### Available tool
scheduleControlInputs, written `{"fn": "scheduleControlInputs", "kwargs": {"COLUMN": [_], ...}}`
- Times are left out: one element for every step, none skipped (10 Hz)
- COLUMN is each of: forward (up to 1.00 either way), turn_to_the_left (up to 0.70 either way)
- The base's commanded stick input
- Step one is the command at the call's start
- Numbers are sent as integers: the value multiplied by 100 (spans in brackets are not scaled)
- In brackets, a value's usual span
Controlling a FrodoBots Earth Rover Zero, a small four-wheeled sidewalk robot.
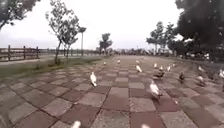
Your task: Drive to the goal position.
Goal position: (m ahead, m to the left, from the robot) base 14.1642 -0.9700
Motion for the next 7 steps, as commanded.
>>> {"fn": "scheduleControlInputs", "kwargs": {"forward": [70,70,70,70,70,70,70], "turn_to_the_left": [0,0,0,0,0,0,0]}}
